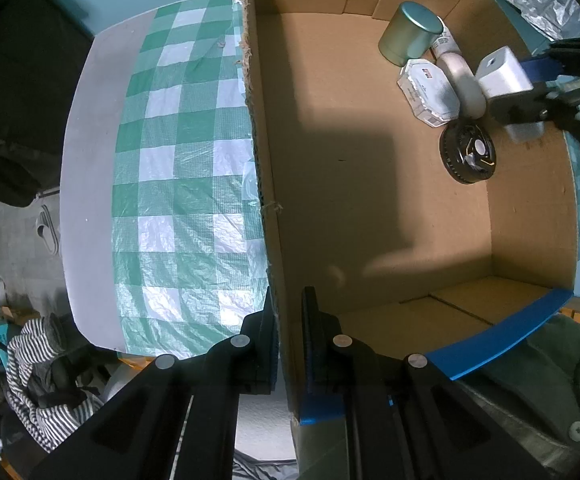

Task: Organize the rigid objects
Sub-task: 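Lift the white charger with the right tool and carry it over the box, then open the right tool to drop the white charger into the box, then move the right tool back over the table toward the purple lighter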

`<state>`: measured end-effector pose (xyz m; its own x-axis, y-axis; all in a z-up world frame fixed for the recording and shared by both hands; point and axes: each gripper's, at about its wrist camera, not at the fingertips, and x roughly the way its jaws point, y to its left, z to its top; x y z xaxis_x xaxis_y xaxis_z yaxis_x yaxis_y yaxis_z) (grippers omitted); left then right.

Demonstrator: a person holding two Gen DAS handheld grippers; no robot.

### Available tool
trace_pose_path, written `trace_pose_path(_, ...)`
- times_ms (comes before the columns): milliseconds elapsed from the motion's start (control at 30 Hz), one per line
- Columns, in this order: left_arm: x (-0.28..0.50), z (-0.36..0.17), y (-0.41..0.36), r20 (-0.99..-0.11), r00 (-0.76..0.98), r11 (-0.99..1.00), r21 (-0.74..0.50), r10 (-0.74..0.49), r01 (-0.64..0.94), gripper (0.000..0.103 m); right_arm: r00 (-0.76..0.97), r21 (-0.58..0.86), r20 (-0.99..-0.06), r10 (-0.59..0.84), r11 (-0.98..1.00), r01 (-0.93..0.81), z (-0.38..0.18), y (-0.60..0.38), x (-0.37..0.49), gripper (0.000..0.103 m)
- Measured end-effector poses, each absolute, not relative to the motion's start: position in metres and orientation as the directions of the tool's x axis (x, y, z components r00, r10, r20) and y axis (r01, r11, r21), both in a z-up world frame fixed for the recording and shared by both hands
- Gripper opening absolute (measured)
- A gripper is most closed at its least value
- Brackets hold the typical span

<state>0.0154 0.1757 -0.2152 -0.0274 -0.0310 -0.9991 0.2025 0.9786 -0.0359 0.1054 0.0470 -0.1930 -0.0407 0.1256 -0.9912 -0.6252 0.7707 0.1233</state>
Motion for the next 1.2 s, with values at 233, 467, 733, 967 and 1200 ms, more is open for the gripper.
trace_pose_path(233,0.016,-0.214,0.177,-0.999,-0.024,0.979,-0.04,-0.036,0.199,0.01,-0.053,0.117,-0.993,0.108,0.761,-0.638,-0.206,0.054,0.104,0.049)
trace_pose_path(467,0.015,-0.215,0.179,-0.999,-0.022,0.98,-0.041,-0.037,0.196,0.01,-0.057,0.127,-0.991,0.118,0.754,-0.645,-0.203,0.056,0.104,0.049)
trace_pose_path(733,0.014,-0.215,0.181,-0.999,-0.02,0.979,-0.043,-0.04,0.199,0.01,-0.024,0.116,-0.991,0.131,0.765,-0.633,-0.187,0.055,0.105,0.049)
trace_pose_path(967,0.014,-0.215,0.18,-0.999,-0.021,0.979,-0.04,-0.037,0.2,0.01,-0.003,0.122,-0.988,0.152,0.785,-0.608,-0.17,0.048,0.106,0.049)
trace_pose_path(1200,0.014,-0.215,0.18,-0.999,-0.021,0.979,-0.039,-0.035,0.202,0.011,0.024,0.136,-0.983,0.181,0.81,-0.57,-0.153,0.036,0.107,0.049)
